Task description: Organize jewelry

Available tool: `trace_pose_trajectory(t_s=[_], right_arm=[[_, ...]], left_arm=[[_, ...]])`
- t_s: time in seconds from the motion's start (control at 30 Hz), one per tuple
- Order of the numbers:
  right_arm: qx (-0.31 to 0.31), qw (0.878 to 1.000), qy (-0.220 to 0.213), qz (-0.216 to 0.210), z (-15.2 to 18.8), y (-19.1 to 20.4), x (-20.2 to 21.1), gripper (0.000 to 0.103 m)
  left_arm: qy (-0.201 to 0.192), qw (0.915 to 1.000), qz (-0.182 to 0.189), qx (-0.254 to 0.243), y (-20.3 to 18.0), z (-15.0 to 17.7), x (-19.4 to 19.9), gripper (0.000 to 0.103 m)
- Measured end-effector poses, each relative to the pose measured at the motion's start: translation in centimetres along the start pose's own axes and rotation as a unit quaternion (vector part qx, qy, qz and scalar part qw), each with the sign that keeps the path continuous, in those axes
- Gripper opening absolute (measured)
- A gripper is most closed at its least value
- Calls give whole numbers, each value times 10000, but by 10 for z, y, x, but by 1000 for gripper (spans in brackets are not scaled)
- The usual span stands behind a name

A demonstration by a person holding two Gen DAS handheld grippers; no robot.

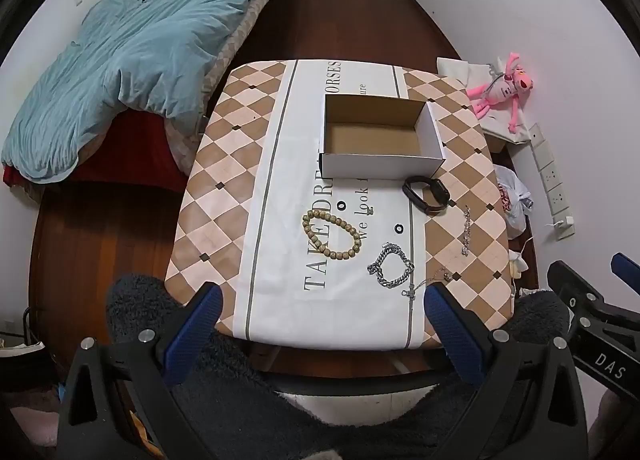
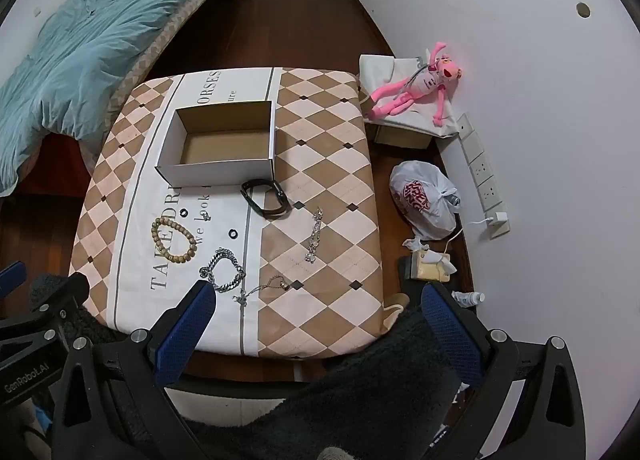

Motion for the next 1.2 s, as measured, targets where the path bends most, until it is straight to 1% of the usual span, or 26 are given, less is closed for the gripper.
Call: trace_pose_trajectory(t_s=[0.53,0.73,1.2], right_arm=[[-2,10000,-37,13,0,0,0,103],[-2,10000,-43,13,0,-1,0,103],[-3,10000,-46,9,1,-2,-1,103]], left_arm=[[-73,10000,-15,-1,0,-1,0,103],[-90,10000,-20,2,3,-10,5,103],[-122,9999,-28,7,5,-11,7,103]])
Point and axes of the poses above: each gripper's, at about its wrist camera, not at the fingertips, and x roughly against the way its jaws point, y to its left, z to its underside, the point moved 9 cm from there along -x, roughly the way its jaws point, and after that the axes turned 7 degrees about -z, right-handed, at the moved point
